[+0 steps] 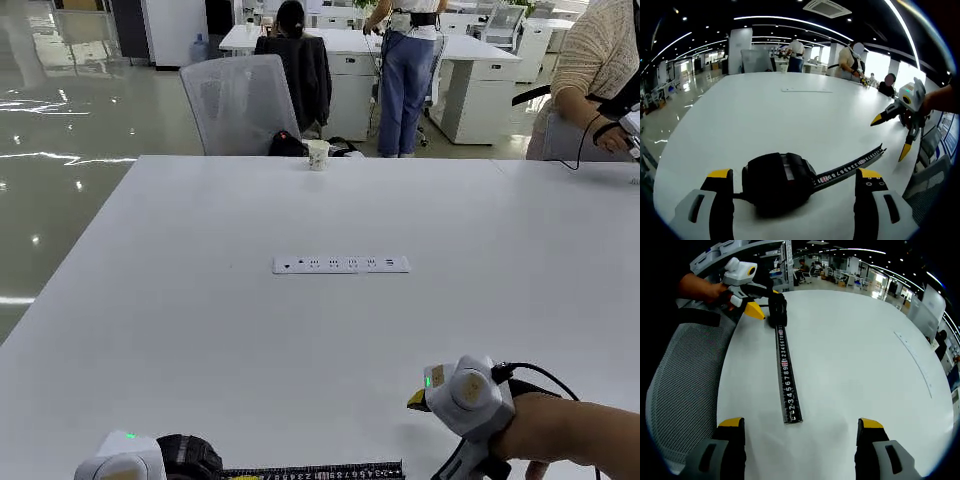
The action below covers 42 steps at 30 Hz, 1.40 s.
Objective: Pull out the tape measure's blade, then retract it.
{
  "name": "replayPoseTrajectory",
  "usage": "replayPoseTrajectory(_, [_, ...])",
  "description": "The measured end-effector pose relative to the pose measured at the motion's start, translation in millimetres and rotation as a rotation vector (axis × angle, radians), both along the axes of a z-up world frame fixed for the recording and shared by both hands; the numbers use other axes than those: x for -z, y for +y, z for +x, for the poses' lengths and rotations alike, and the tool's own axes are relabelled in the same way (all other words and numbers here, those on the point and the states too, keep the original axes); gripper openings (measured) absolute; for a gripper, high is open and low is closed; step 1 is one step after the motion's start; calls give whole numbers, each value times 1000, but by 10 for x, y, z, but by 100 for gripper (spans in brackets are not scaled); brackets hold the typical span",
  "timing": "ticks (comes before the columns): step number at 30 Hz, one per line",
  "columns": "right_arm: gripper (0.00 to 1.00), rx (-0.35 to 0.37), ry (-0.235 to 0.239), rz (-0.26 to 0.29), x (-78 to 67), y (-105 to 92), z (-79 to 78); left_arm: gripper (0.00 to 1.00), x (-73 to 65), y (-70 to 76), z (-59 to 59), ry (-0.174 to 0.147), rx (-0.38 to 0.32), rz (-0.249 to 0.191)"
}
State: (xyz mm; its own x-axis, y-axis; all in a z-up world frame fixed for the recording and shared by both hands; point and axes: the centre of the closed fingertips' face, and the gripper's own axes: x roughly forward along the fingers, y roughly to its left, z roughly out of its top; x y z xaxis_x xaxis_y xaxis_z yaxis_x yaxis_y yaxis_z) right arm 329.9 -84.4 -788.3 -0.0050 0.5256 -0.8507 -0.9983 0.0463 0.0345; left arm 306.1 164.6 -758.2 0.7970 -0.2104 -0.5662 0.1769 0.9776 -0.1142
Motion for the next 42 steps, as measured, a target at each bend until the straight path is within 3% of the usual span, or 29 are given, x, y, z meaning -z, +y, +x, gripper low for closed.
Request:
replayPoseTrajectory(5, [78, -64, 4, -19, 44, 7, -57, 99, 0, 39, 25, -11, -27, 0])
replayPoseTrajectory(12, [64, -92, -2, -40, 87, 20, -65, 99, 16, 71, 14, -19, -48, -2])
replayPoseTrajectory(14, [60, -100, -1, -42, 95, 26, -67, 99, -2, 72, 20, -33, -51, -4])
replayPoseTrajectory(23, [48, -152, -8, -63, 137, 50, -91, 99, -19, 60, 46, -46, -47, -11])
replayPoseTrajectory(30, [34, -155, -1, -80, 166, 30, -106, 99, -24, 57, 47, -49, -51, -15])
replayPoseTrajectory(42, [19, -158, 16, -85, 184, 55, -145, 99, -28, 71, 50, -53, -55, -17])
